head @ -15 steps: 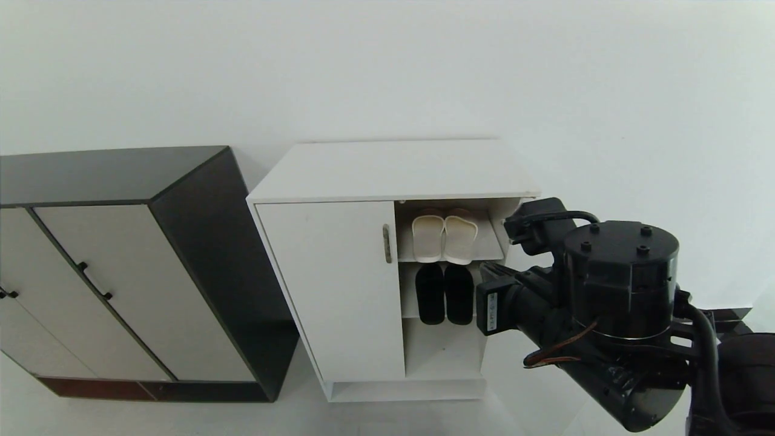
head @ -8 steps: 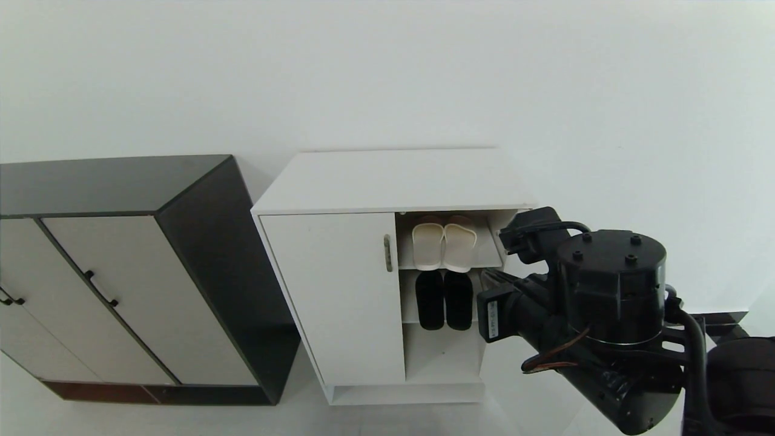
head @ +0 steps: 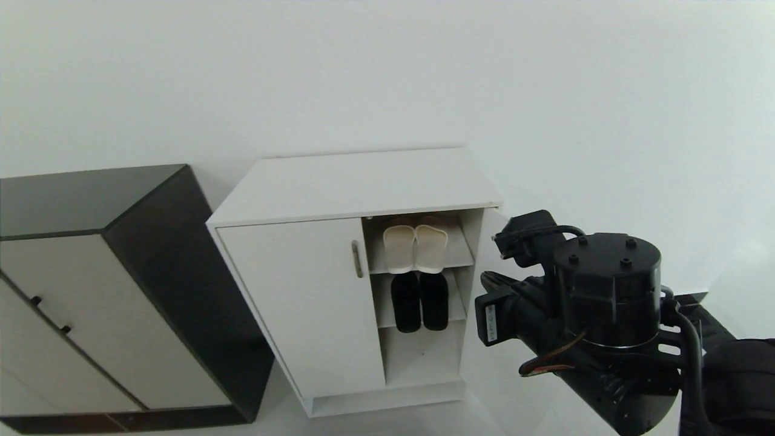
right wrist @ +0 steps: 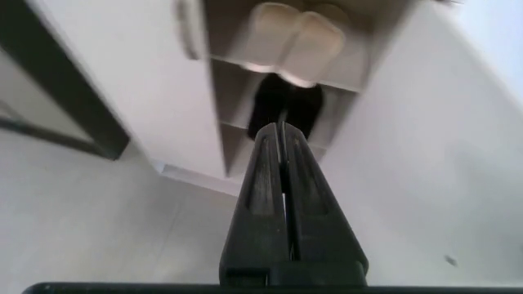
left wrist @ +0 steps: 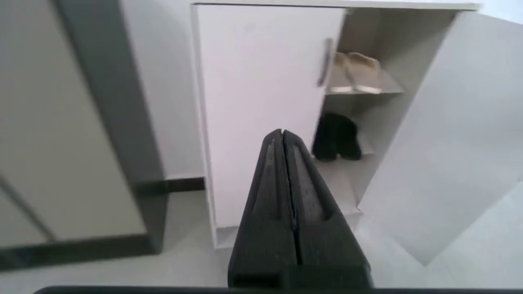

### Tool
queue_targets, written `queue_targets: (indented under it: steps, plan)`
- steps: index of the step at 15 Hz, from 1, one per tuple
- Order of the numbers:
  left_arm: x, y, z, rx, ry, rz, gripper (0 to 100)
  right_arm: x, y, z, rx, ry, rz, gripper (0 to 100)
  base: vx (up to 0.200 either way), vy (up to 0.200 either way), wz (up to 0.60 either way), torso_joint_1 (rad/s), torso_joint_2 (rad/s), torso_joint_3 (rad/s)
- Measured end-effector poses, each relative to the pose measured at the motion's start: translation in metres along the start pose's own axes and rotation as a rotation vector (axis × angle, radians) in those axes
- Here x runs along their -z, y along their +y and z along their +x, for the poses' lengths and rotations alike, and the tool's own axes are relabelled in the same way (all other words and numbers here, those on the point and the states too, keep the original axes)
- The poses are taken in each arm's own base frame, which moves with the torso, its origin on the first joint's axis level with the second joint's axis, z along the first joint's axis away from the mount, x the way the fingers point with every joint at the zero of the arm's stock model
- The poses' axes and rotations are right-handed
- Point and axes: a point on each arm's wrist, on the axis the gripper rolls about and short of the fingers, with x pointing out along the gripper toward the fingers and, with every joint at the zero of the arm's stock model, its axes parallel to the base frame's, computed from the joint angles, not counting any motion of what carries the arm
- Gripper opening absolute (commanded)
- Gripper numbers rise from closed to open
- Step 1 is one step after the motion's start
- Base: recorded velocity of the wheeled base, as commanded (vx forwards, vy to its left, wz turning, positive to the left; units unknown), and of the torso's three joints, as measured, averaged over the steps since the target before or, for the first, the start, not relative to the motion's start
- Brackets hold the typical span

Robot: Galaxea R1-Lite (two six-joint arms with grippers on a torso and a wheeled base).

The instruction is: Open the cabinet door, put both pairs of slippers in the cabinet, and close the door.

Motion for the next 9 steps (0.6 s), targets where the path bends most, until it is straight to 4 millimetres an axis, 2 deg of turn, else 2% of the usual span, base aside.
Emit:
queue_targets:
  steps: [2, 6, 9]
  plan:
    - [0.000, 0.000, 0.000, 0.001, 0.000, 0.000, 0, 0.001, 0.000, 0.000, 0.002, 0.002, -0.013, 0, 0.000, 0.000, -0.60, 0.007, 0.00, 0.005]
    - [0.000, 0.000, 0.000, 0.001, -0.001, -0.001, 0, 0.001, -0.013, 0.009, 0.051, 0.009, -0.028, 0, 0.000, 0.000, 0.00, 0.000, 0.00, 0.000]
    - [0.000, 0.000, 0.000, 0.001, -0.001, 0.002, 0, -0.016, -0.022, 0.025, 0.103, -0.015, 0.026, 0, 0.000, 0.000, 0.00, 0.000, 0.00, 0.000]
